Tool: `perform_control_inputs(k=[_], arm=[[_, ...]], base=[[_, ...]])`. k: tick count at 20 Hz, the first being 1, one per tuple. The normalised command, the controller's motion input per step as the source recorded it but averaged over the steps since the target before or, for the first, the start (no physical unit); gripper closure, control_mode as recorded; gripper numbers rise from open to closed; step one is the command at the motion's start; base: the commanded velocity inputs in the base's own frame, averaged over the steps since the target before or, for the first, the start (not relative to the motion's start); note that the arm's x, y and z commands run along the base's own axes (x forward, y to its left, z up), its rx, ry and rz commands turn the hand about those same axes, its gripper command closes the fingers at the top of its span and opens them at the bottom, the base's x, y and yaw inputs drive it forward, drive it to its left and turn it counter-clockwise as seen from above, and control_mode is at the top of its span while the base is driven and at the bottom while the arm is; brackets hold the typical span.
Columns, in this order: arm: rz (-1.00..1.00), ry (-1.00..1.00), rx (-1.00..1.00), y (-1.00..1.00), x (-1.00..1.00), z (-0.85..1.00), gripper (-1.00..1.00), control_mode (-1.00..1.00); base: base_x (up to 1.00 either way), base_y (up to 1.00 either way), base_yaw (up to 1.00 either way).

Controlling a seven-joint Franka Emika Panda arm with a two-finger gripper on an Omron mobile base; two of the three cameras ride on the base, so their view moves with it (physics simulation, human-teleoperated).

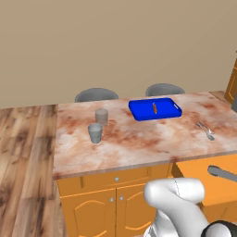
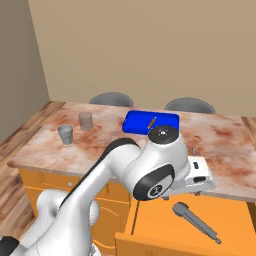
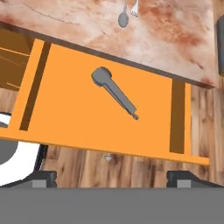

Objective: Take the tongs from the drawer on the right and place them on the dining counter next to the tray containing the kebab skewer.

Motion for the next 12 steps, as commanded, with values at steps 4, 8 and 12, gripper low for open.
perform_control_inputs(k=[4,8,12], arm=[[0.04,0.00,0.11,-0.64,0.19,-0.01,-1.00,-1.00],[0.06,0.02,0.14,-0.57,0.30,-0.10,-1.00,-1.00],[0.08,0.01,0.14,-0.51,0.05,-0.12,-1.00,-1.00]], base=[[0.00,0.00,0.00],[0.00,0.00,0.00],[0.00,0.00,0.00]])
